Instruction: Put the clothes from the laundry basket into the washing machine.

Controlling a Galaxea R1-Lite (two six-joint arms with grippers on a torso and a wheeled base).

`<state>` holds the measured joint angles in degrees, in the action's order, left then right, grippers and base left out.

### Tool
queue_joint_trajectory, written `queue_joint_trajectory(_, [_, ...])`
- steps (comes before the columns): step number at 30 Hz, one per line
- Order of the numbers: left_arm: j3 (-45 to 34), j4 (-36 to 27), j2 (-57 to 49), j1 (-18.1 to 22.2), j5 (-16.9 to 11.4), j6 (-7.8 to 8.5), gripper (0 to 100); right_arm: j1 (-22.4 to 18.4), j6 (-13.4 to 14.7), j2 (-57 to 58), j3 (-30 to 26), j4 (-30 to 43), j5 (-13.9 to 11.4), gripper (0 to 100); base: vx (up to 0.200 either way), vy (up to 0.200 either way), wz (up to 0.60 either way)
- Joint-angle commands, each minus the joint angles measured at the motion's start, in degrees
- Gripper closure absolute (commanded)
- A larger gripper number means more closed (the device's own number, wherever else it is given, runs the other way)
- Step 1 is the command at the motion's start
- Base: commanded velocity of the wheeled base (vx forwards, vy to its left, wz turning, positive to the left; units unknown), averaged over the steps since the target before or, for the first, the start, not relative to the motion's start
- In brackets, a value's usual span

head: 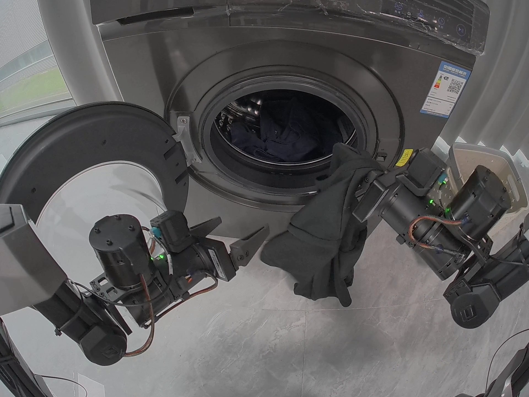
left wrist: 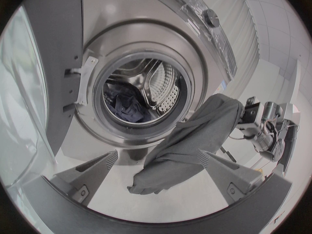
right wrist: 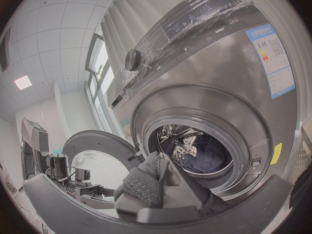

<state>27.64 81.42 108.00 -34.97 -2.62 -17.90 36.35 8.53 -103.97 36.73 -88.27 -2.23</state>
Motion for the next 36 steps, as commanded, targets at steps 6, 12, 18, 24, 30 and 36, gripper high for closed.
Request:
queue_joint_trajectory(6, [-5.31, 4.18, 5.38, -0.88, -0.28, 0.76, 0, -0.23, 0.08, -3.52, 0.71, -0.15, 0.12, 100, 0.0, 0.0, 0.0])
queue_joint_trajectory(12, [-3.64, 6.47, 5.73, -4.31, -2.74, 3.39, 0, 0.12, 0.08, -4.13, 0.71, -0.15, 1.0, 100, 0.0, 0.0, 0.0])
queue_joint_trajectory(18, [1.81, 6.47, 7.49, -7.74, -3.0, 3.22, 0, 0.21, -0.01, -4.66, 1.5, -0.06, 2.67, 100, 0.0, 0.0, 0.0])
queue_joint_trajectory(24, [6.9, 5.85, 9.86, -8.88, -3.0, 3.22, 0, 0.3, -0.01, -6.5, 3.26, -0.15, 2.76, 100, 0.0, 0.0, 0.0])
queue_joint_trajectory(30, [10.77, 5.5, 12.15, -11.26, -3.18, 2.78, 0, 0.3, 0.08, -6.86, 4.75, -0.15, 3.29, 100, 0.0, 0.0, 0.0])
queue_joint_trajectory(36, [17.1, 3.57, 17.51, -12.22, -3.0, 2.78, 0, 0.3, 0.17, -6.86, 5.02, -0.15, 4.69, 100, 0.0, 0.0, 0.0])
